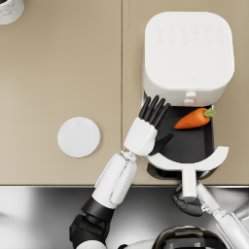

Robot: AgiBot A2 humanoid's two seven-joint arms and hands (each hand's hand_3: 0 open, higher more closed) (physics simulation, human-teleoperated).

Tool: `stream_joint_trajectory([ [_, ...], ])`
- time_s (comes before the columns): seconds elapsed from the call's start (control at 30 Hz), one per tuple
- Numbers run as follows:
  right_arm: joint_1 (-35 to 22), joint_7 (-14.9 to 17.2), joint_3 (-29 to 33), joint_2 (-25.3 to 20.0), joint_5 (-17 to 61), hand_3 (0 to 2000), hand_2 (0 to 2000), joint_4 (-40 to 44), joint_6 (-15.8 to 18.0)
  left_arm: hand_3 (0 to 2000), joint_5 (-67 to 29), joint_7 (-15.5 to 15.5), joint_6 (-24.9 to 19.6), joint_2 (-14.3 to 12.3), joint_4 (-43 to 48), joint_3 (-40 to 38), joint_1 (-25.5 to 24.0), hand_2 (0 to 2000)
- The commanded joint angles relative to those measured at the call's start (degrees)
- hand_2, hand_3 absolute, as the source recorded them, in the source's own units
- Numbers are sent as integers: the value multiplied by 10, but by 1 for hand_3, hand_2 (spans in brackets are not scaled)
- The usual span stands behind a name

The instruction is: Pick up the carrot and place it into the air fryer

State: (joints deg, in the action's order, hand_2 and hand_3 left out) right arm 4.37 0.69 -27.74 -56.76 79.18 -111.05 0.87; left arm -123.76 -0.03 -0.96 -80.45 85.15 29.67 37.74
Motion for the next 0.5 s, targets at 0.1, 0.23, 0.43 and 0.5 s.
stream_joint_trajectory([
  [0.1,-59,3,43,-103,0,2000,2000,8,34,0,0,0,6,51,118,-154,-95,0],
  [0.23,-107,-2,76,-173,1,2000,2000,68,63,0,0,0,9,49,113,-229,-111,0],
  [0.43,-175,7,124,-240,2,2000,2000,152,102,0,0,0,9,46,128,-274,-115,0],
  [0.5,-197,9,132,-260,2,2000,2000,181,111,0,0,0,9,46,132,-279,-121,0],
])
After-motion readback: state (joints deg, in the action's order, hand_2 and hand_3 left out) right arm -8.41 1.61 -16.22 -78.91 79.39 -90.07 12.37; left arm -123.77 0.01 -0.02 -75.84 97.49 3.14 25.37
